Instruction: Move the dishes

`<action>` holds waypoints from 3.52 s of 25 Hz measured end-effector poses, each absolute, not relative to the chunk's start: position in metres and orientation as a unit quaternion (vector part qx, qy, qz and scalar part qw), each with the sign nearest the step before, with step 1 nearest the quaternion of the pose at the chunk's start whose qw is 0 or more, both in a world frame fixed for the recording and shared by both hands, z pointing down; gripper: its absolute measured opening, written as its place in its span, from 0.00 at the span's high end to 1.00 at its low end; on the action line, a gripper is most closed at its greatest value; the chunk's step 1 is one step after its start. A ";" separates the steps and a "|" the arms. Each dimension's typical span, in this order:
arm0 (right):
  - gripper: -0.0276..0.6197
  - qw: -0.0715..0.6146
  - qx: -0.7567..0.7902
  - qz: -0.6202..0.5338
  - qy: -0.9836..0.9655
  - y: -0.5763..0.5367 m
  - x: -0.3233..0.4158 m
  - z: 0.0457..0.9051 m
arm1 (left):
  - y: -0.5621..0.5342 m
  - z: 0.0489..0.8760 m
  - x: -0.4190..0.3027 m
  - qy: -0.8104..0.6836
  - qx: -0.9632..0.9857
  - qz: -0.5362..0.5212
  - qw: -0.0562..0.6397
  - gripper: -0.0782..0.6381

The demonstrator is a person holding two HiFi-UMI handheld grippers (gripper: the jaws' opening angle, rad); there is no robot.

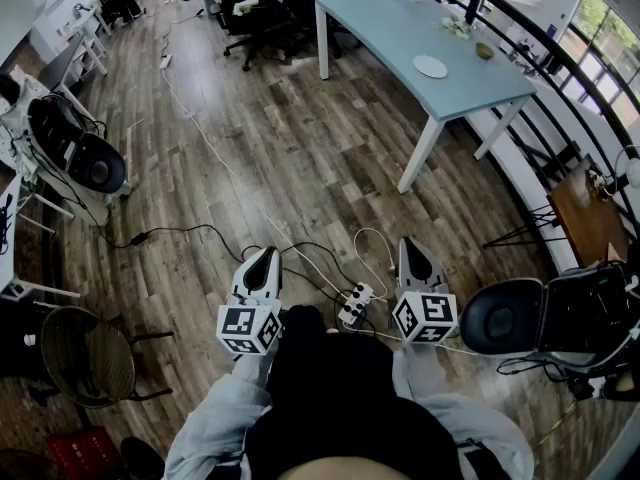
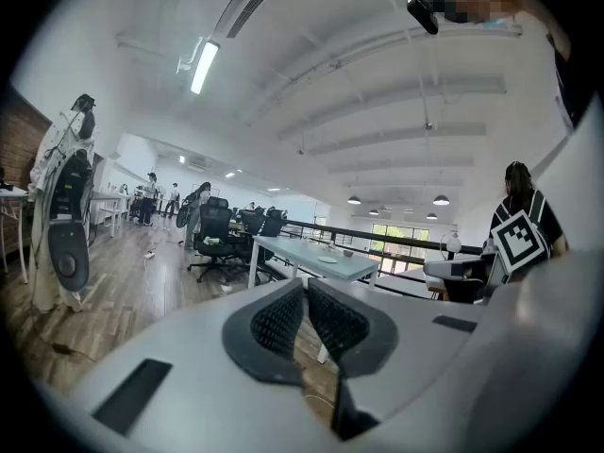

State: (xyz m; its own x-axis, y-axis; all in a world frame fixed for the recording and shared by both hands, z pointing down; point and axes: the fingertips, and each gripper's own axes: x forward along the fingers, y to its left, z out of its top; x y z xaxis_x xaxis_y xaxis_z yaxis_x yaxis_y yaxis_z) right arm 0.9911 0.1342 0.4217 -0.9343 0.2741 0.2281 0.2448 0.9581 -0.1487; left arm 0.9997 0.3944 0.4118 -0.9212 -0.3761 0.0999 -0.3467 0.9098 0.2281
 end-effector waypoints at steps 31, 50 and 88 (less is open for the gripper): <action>0.95 0.124 -0.102 0.068 -0.985 0.180 0.783 0.429 | 0.435 0.425 0.770 -0.967 0.214 -0.107 0.087 0.85; 0.95 0.147 -0.057 0.077 -0.984 0.212 0.621 0.439 | 0.461 0.433 0.587 -0.950 0.270 -0.121 0.100 0.85; 0.95 0.131 -0.084 0.087 -0.984 0.034 0.223 0.446 | 0.305 0.421 0.211 -0.961 0.239 -0.102 0.094 0.85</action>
